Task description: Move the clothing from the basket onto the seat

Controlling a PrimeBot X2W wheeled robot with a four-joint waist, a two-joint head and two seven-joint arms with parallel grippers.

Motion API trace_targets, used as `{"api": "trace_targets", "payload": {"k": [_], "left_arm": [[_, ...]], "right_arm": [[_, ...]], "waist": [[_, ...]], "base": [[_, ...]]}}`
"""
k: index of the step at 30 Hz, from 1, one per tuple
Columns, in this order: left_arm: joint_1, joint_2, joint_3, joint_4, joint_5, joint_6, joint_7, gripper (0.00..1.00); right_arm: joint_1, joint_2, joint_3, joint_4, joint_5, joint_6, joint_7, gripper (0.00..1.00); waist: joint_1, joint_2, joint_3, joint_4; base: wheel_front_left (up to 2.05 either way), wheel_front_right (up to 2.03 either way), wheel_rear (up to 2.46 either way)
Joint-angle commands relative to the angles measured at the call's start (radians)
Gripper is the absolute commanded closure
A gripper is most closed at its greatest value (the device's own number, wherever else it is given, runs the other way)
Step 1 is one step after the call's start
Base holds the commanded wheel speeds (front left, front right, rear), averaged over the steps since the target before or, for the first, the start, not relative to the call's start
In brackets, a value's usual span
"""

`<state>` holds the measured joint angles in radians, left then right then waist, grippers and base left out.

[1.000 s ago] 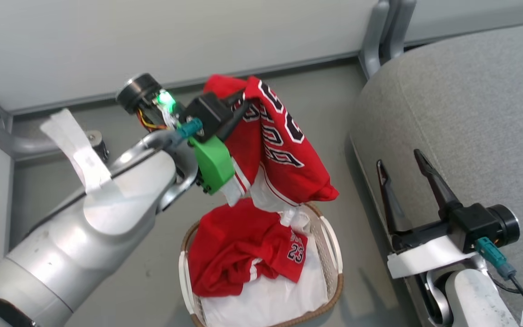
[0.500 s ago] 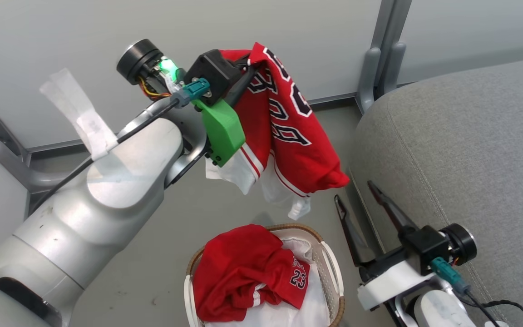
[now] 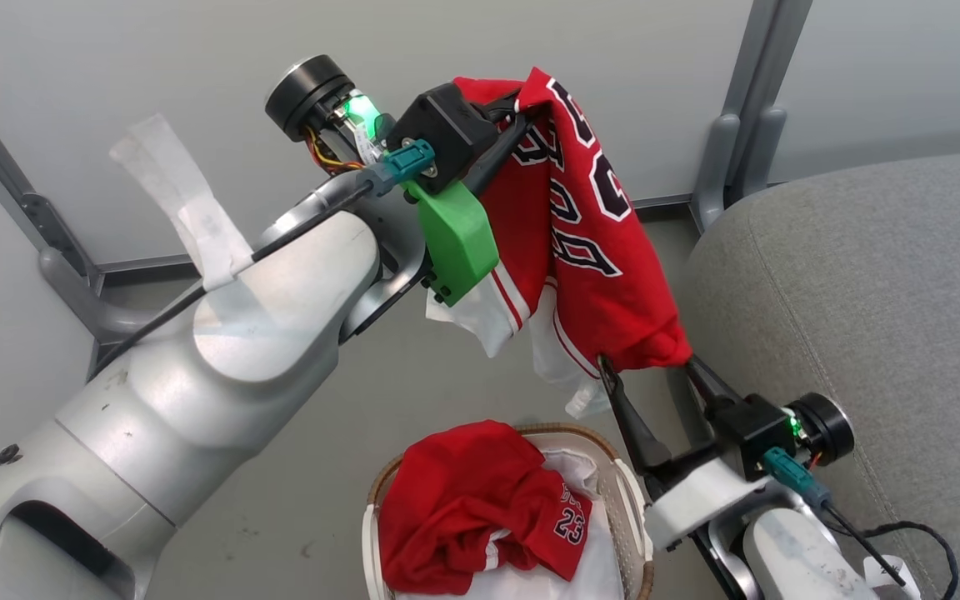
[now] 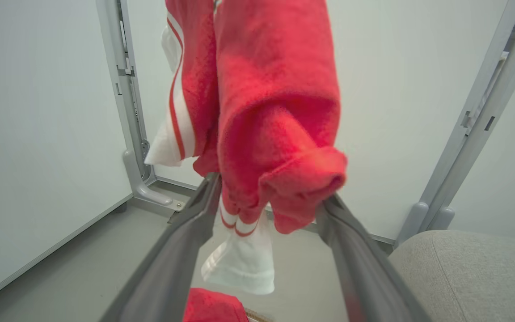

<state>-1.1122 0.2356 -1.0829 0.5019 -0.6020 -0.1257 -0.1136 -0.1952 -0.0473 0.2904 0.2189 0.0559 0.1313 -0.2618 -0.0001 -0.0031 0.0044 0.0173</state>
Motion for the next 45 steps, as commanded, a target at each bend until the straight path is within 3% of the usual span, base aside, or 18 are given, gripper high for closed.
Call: {"api": "trace_targets", "payload": {"k": [1, 9, 10, 11, 13, 14, 20, 21, 22, 24, 27, 33, 45], "left_arm": [[-0.010, 0.000, -0.003, -0.010, -0.003, 0.005, 0.003, 1.00], [0.007, 0.000, -0.010, -0.069, -0.011, 0.013, 0.009, 1.00], [0.011, 0.001, -0.010, -0.074, -0.012, 0.014, 0.010, 1.00], [0.014, 0.003, -0.011, -0.081, -0.014, 0.015, 0.010, 1.00], [0.022, 0.007, -0.007, -0.092, -0.022, 0.018, 0.008, 1.00], [0.025, 0.011, -0.006, -0.096, -0.025, 0.020, 0.008, 1.00], [0.077, 0.031, 0.010, -0.100, -0.058, 0.040, -0.014, 1.00], [0.094, 0.035, 0.018, -0.098, -0.067, 0.046, -0.027, 0.91], [0.111, 0.038, 0.022, -0.095, -0.073, 0.051, -0.038, 0.71], [0.152, 0.042, 0.032, -0.085, -0.096, 0.059, -0.063, 0.58], [0.215, 0.044, 0.061, -0.064, -0.129, 0.077, -0.107, 0.00], [0.344, 0.039, 0.131, -0.064, -0.137, 0.068, -0.152, 0.00], [0.639, -0.002, 0.346, -0.107, -0.014, 0.034, -0.152, 0.00]], "right_arm": [[-0.021, -0.005, -0.002, -0.019, 0.002, -0.001, -0.005, 0.00], [-0.083, -0.005, 0.020, -0.033, -0.035, -0.001, -0.005, 0.00], [-0.090, -0.005, 0.021, -0.023, -0.038, -0.001, -0.005, 0.10], [-0.101, -0.005, 0.020, -0.010, -0.038, -0.001, -0.005, 0.58], [-0.119, -0.005, 0.015, 0.008, -0.035, -0.001, -0.005, 0.97], [-0.126, -0.005, 0.014, 0.015, -0.034, -0.001, -0.005, 1.00], [-0.155, -0.005, -0.011, 0.000, -0.027, -0.001, -0.005, 1.00], [-0.158, -0.005, -0.018, -0.009, -0.023, -0.001, -0.005, 1.00], [-0.160, -0.005, -0.024, -0.014, -0.021, -0.001, -0.005, 1.00], [-0.161, -0.005, -0.035, -0.027, -0.019, -0.001, -0.005, 1.00], [-0.170, -0.005, -0.046, -0.049, -0.019, -0.001, -0.005, 1.00], [-0.191, -0.005, -0.073, -0.092, -0.022, -0.001, -0.005, 1.00], [-0.185, -0.004, -0.131, -0.127, -0.055, -0.001, -0.005, 1.00]], "waist": [[0.0001, 0.0031, -0.003, 0.007], [0.0001, 0.0031, -0.001, 0.024], [0.0001, 0.0031, -0.001, 0.025], [0.0001, 0.0031, 0.001, 0.027], [0.0001, 0.0031, 0.003, 0.029], [0.0001, 0.0031, 0.004, 0.029], [0.0001, 0.0031, 0.011, 0.028], [0.0001, 0.0031, 0.013, 0.027], [0.0001, 0.0031, 0.014, 0.026], [0.0001, 0.0031, 0.018, 0.024], [0.0001, 0.0031, 0.027, 0.020], [0.0001, 0.0031, 0.043, 0.010], [0.0001, 0.0031, 0.060, 0.003]], "base": [[0.00, 0.00, 0.00], [0.00, 0.00, 0.00], [0.00, 0.00, 0.00], [0.00, 0.00, 0.00], [0.00, 0.00, 0.00], [0.00, 0.00, 0.00], [0.00, 0.00, 0.00], [0.00, 0.00, 0.00], [0.00, 0.00, 0.00], [0.00, 0.00, 0.00], [0.00, 0.00, 0.00], [0.00, 0.00, 0.00], [0.00, 0.00, 0.00]]}}
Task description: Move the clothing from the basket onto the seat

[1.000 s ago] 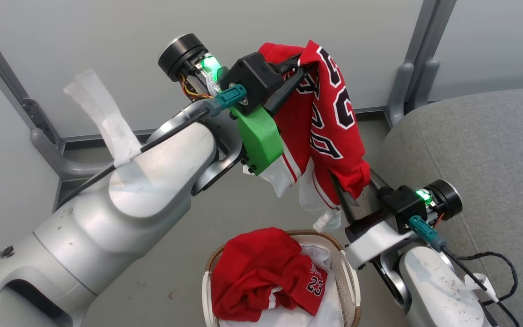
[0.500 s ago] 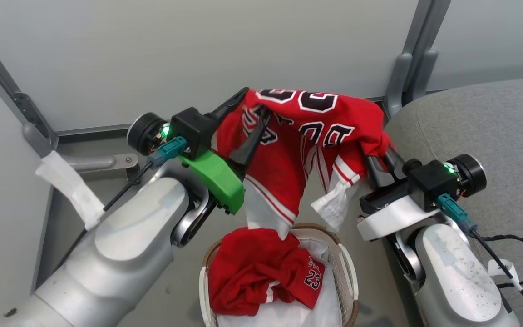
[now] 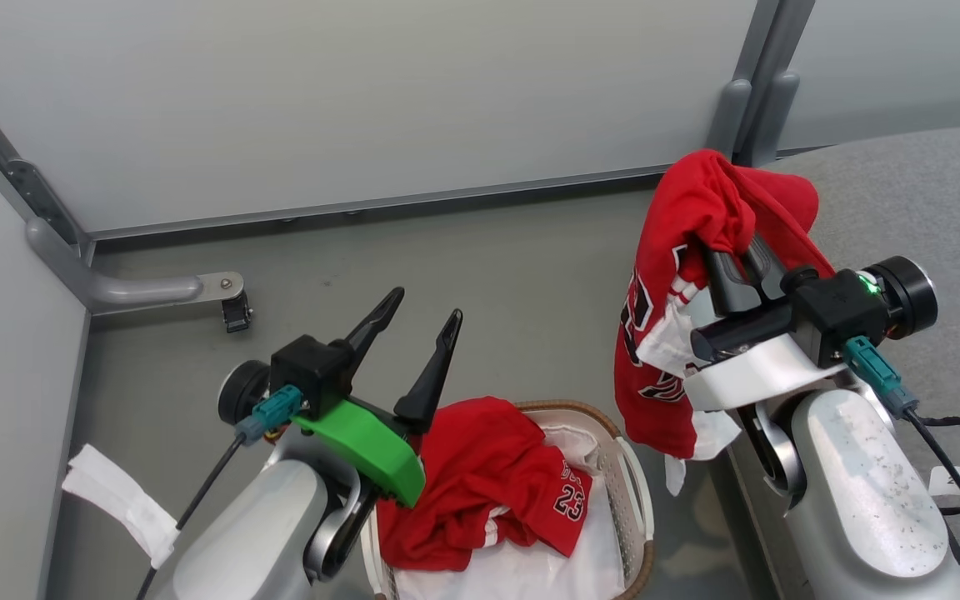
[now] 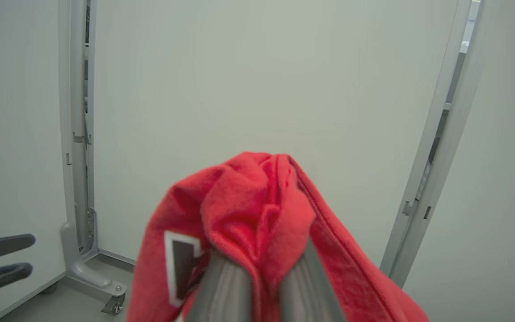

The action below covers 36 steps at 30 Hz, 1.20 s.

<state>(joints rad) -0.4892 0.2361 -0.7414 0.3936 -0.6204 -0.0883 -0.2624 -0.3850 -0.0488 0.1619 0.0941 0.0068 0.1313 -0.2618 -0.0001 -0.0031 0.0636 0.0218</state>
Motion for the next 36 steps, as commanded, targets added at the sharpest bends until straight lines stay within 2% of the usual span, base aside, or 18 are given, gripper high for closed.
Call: {"api": "trace_targets", "payload": {"k": [1, 8, 12, 18, 29, 36], "left_arm": [[0.035, -0.007, 0.019, 0.003, 0.015, -0.008, -0.003, 0.00], [0.105, -0.027, 0.095, -0.009, 0.068, -0.026, -0.004, 0.00], [0.124, -0.039, 0.134, -0.028, 0.107, -0.034, -0.003, 0.00], [0.127, -0.048, 0.167, -0.044, 0.166, -0.039, -0.003, 0.00], [0.075, -0.023, 0.139, -0.037, 0.209, -0.044, -0.003, 0.00], [0.045, -0.002, 0.081, -0.031, 0.193, -0.044, -0.003, 0.00]], "right_arm": [[0.008, -0.003, -0.010, -0.001, -0.009, -0.001, -0.005, 1.00], [-0.003, -0.003, -0.039, 0.000, -0.015, -0.001, -0.005, 1.00], [-0.021, -0.003, -0.048, -0.006, -0.007, -0.001, -0.005, 1.00], [-0.038, -0.003, -0.072, -0.020, 0.001, -0.001, -0.005, 1.00], [-0.023, -0.002, -0.170, -0.038, 0.024, -0.001, -0.005, 1.00], [-0.011, -0.002, -0.224, -0.024, 0.046, -0.001, -0.005, 1.00]], "waist": [[0.0001, 0.0031, 0.002, -0.004], [0.0001, 0.0031, 0.025, -0.053], [0.0001, 0.0031, 0.050, -0.122], [0.0001, 0.0031, 0.099, -0.262], [0.0001, 0.0031, 0.192, -0.498], [0.0001, 0.0031, 0.222, -0.557]], "base": [[0.00, 0.00, 0.00], [0.00, 0.00, 0.00], [0.00, 0.00, 0.00], [0.00, 0.00, 0.00], [0.00, 0.00, 0.00], [0.00, 0.00, 0.00]]}}
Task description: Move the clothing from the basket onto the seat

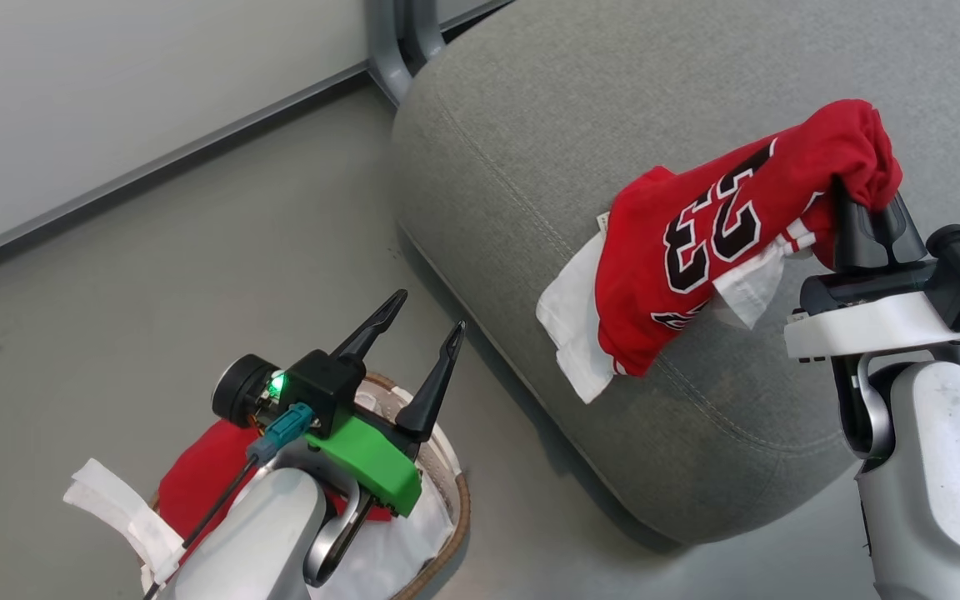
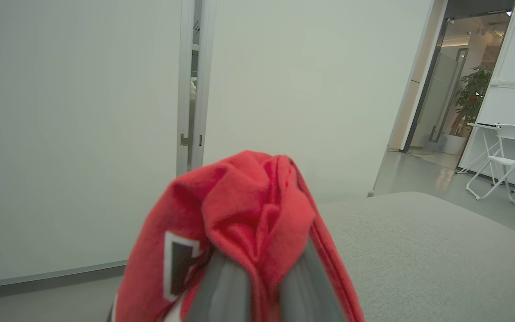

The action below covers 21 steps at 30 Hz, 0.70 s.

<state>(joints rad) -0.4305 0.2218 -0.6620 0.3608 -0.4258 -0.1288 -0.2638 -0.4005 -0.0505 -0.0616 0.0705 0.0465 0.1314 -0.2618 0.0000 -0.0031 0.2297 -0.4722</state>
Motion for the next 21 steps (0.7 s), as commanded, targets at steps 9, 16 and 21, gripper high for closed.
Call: {"api": "trace_targets", "payload": {"k": [9, 16, 21], "left_arm": [[-0.048, 0.017, -0.039, 0.002, -0.022, -0.003, -0.001, 0.00], [-0.103, 0.013, -0.066, -0.006, -0.010, -0.003, -0.001, 0.00], [-0.132, -0.003, -0.078, -0.017, -0.007, -0.003, -0.001, 0.00]], "right_arm": [[-0.040, 0.000, -0.048, 0.036, -0.024, -0.001, -0.005, 1.00], [-0.215, -0.001, -0.154, 0.100, -0.106, -0.001, -0.005, 1.00], [-0.382, -0.047, -0.261, 0.117, -0.208, -0.001, -0.005, 1.00]], "waist": [[0.0000, 0.0031, 0.092, -0.008], [0.0000, 0.0031, 0.166, 0.120], [0.0000, 0.0031, 0.212, 0.226]], "base": [[0.00, 0.00, 0.00], [0.00, 0.00, 0.00], [0.00, 0.00, 0.00]]}}
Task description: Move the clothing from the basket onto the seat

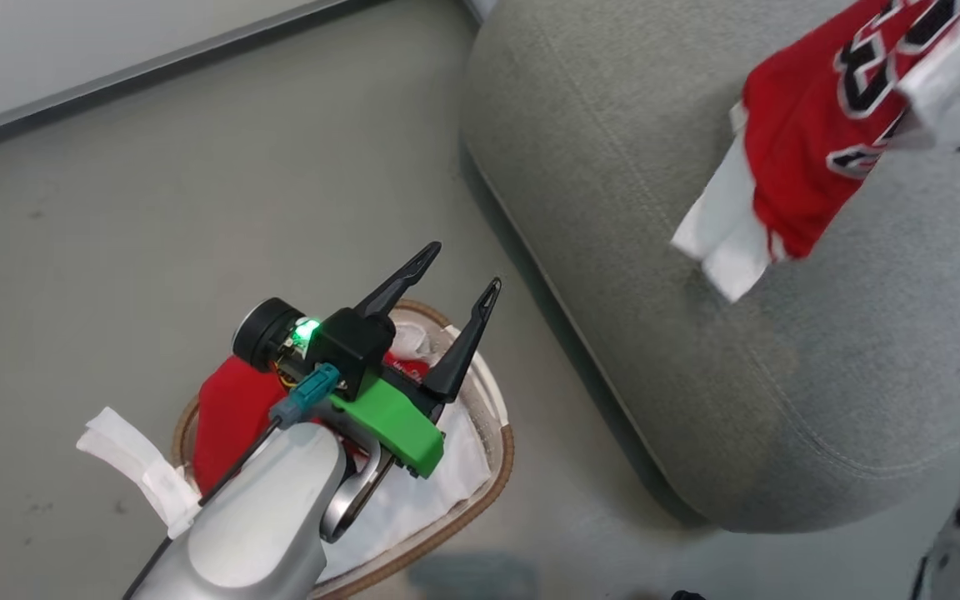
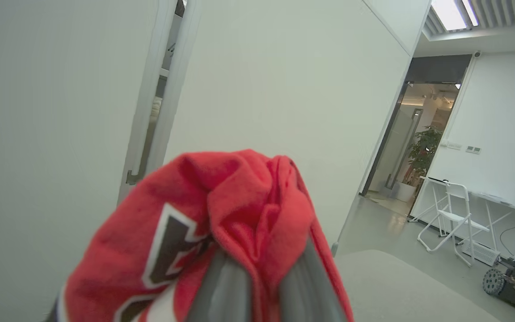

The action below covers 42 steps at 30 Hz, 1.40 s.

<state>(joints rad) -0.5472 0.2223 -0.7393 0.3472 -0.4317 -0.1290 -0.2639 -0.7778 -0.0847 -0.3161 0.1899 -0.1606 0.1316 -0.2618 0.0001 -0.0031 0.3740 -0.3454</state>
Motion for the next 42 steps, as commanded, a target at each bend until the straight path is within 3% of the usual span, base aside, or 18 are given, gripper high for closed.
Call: {"api": "trace_targets", "payload": {"k": [1, 11, 16, 18, 25, 35, 37, 38, 39, 40, 42], "left_arm": [[-0.021, -0.004, -0.001, -0.007, 0.002, -0.003, -0.001, 0.00], [-0.040, -0.028, -0.031, -0.065, 0.012, -0.003, -0.001, 0.00], [-0.068, -0.033, -0.061, -0.108, 0.020, -0.003, -0.001, 0.00], [-0.083, -0.033, -0.069, -0.123, 0.024, -0.003, -0.001, 0.00], [-0.119, -0.013, -0.078, -0.151, 0.037, -0.003, -0.001, 0.00], [-0.129, 0.007, -0.069, -0.131, 0.033, -0.003, -0.001, 0.00], [-0.129, 0.007, -0.067, -0.125, 0.025, -0.003, -0.001, 0.00], [-0.131, 0.007, -0.068, -0.123, 0.022, -0.003, -0.001, 0.00], [-0.132, 0.007, -0.068, -0.122, 0.020, -0.003, -0.001, 0.00], [-0.132, 0.007, -0.065, -0.121, 0.018, -0.003, -0.001, 0.00], [-0.128, 0.008, -0.059, -0.112, 0.013, -0.003, -0.001, 0.00]], "right_arm": [[-0.048, -0.040, -0.026, 0.004, -0.019, -0.002, -0.005, 1.00], [-0.264, -0.337, -0.147, 0.004, -0.120, -0.002, 0.085, 1.00], [-0.280, -0.420, -0.182, 0.041, -0.133, -0.002, 0.143, 1.00], [-0.261, -0.423, -0.207, 0.072, -0.144, -0.002, 0.140, 1.00], [-0.189, -0.343, -0.320, 0.230, -0.192, -0.002, 0.085, 1.00], [-0.147, -0.227, -0.402, 0.423, -0.274, -0.002, 0.006, 1.00], [-0.137, -0.207, -0.395, 0.431, -0.281, -0.002, 0.001, 0.71], [-0.132, -0.196, -0.387, 0.434, -0.281, -0.002, -0.001, 0.50], [-0.127, -0.186, -0.379, 0.424, -0.270, -0.002, -0.002, 0.07], [-0.118, -0.175, -0.365, 0.401, -0.256, -0.002, -0.002, 0.00], [-0.098, -0.163, -0.343, 0.368, -0.238, -0.002, -0.003, 0.00]], "waist": [[-0.0001, 0.0031, 0.078, 0.125], [-0.0001, 0.0031, 0.167, 0.300], [-0.0001, 0.0031, 0.237, 0.352], [-0.0001, 0.0031, 0.266, 0.366], [-0.0001, 0.0031, 0.354, 0.392], [-0.0001, 0.0031, 0.378, 0.353], [-0.0001, 0.0031, 0.367, 0.340], [-0.0001, 0.0031, 0.360, 0.334], [-0.0001, 0.0031, 0.353, 0.328], [-0.0001, 0.0031, 0.344, 0.322], [-0.0001, 0.0031, 0.325, 0.309]], "base": [[0.00, 0.00, 0.00], [0.00, 0.00, 0.00], [0.00, 0.00, 0.00], [0.00, 0.00, 0.00], [0.00, 0.00, 0.00], [0.00, 0.00, 0.00], [0.00, 0.00, 0.00], [0.00, 0.00, 0.00], [0.00, 0.00, 0.00], [0.00, 0.00, 0.00], [0.00, 0.00, 0.00]]}}
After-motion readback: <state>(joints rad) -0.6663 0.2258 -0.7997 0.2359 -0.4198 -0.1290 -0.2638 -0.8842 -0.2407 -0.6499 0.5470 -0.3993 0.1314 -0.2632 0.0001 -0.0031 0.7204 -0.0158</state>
